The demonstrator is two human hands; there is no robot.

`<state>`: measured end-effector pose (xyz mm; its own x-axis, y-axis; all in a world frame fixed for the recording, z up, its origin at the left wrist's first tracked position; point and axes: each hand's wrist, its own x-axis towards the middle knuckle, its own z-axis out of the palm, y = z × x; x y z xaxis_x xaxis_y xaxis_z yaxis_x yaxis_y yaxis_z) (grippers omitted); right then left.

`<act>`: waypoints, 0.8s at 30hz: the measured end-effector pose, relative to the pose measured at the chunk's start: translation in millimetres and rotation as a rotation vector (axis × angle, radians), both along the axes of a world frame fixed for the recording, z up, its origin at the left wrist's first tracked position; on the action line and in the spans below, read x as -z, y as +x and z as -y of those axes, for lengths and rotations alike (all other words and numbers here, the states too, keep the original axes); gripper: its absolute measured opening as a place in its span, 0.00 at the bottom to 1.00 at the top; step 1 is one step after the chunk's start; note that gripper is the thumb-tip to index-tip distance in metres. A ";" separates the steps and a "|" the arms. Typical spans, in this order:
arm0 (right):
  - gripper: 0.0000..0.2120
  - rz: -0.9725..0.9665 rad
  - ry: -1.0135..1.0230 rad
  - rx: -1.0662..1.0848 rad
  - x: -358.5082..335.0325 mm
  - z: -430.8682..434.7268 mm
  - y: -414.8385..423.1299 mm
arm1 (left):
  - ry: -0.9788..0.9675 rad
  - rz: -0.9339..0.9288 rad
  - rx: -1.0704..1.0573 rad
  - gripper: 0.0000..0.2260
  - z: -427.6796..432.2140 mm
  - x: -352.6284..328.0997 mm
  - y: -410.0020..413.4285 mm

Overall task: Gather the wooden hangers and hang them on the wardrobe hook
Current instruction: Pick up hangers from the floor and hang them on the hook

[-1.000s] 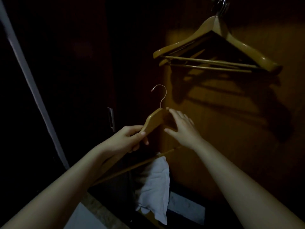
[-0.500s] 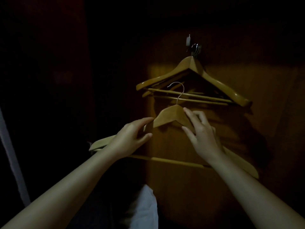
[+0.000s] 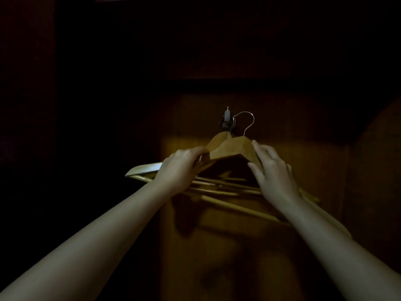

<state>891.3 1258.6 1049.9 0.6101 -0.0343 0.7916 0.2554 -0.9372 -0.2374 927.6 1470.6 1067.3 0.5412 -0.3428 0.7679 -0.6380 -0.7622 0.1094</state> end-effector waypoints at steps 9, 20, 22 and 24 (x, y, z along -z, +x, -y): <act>0.26 -0.066 -0.038 0.094 -36.9 -15.4 54.5 | -0.004 -0.046 -0.001 0.19 -0.9 -16.2 82.6; 0.19 -0.056 -0.223 0.343 -21.2 -36.7 62.9 | -0.048 -0.081 0.007 0.20 -3.5 13.0 105.7; 0.20 -0.040 -0.207 0.348 -17.1 -37.5 64.8 | -0.077 -0.062 0.021 0.19 -3.3 17.2 102.9; 0.20 -0.037 -0.183 0.339 -14.0 -36.4 66.2 | -0.093 -0.035 0.026 0.18 -0.2 20.4 99.4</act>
